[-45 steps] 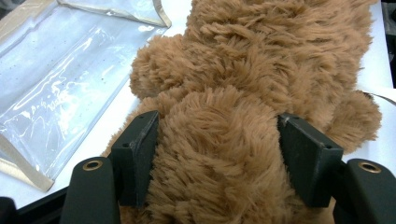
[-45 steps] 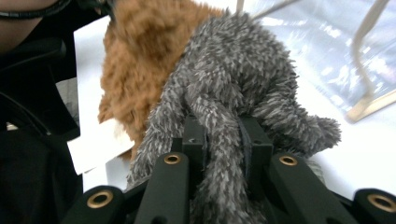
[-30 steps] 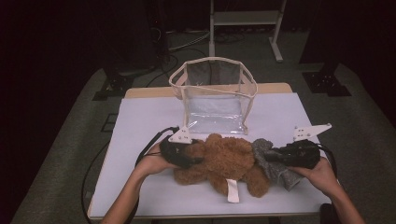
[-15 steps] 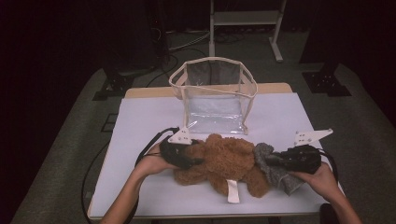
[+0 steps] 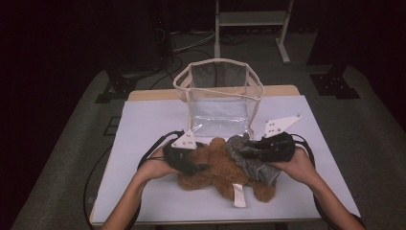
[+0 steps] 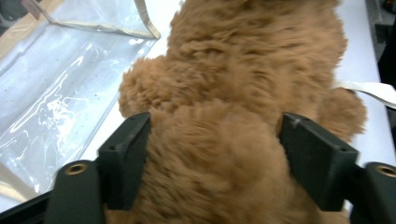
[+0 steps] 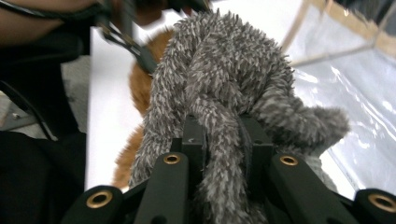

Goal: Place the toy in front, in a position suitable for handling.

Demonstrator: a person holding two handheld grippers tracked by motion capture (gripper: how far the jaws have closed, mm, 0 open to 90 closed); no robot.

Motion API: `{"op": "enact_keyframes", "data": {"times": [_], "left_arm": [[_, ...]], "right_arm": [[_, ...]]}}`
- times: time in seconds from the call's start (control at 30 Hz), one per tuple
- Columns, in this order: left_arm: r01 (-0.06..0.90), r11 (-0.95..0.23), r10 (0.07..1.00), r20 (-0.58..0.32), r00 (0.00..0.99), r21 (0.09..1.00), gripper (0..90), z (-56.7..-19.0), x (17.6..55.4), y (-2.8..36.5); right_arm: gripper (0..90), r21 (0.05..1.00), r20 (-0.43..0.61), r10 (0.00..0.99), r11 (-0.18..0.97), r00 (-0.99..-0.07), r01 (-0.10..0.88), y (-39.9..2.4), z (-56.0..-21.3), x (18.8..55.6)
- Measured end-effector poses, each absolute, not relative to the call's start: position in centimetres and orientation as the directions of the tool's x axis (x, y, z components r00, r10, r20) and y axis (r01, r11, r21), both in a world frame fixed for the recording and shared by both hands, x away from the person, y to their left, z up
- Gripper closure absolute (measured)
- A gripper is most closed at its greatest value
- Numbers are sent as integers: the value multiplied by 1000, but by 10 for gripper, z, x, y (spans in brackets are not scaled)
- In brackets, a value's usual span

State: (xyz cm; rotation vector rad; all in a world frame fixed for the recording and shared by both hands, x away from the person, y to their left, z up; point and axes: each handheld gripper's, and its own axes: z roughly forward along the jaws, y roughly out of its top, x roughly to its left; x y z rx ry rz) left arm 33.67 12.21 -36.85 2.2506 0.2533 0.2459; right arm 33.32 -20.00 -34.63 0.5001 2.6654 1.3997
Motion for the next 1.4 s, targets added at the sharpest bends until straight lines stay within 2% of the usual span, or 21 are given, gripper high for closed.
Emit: {"op": "enact_keyframes", "data": {"times": [0.23,0.33,0.43,0.53,0.67,0.8,0.97,1.23,1.4], "left_arm": [[123,-598,308,85,948,792,195,-366,328,157],[174,-606,317,36,948,776,218,-382,331,165],[189,-576,306,-4,952,796,285,-393,334,161],[178,-571,296,-2,955,802,303,-393,336,152],[155,-584,286,23,958,797,306,-390,340,136],[136,-582,278,39,960,801,306,-391,342,119],[130,-584,271,42,962,802,287,-393,343,109],[122,-591,285,65,956,797,250,-396,340,126],[136,-576,297,51,953,806,313,-402,341,130]], "right_arm": [[749,797,95,384,523,-918,301,-221,-358,341],[749,792,92,393,527,-915,306,-225,-359,341],[748,787,87,395,536,-914,307,-225,-357,340],[748,794,57,392,540,-918,280,-221,-345,336],[748,788,9,344,576,-939,218,-198,-332,331],[748,754,-26,290,634,-957,172,-165,-337,335],[747,746,-39,257,651,-966,143,-137,-346,337],[749,750,-25,288,639,-957,172,-156,-350,342],[748,736,-58,273,661,-960,144,-149,-342,338]]}}
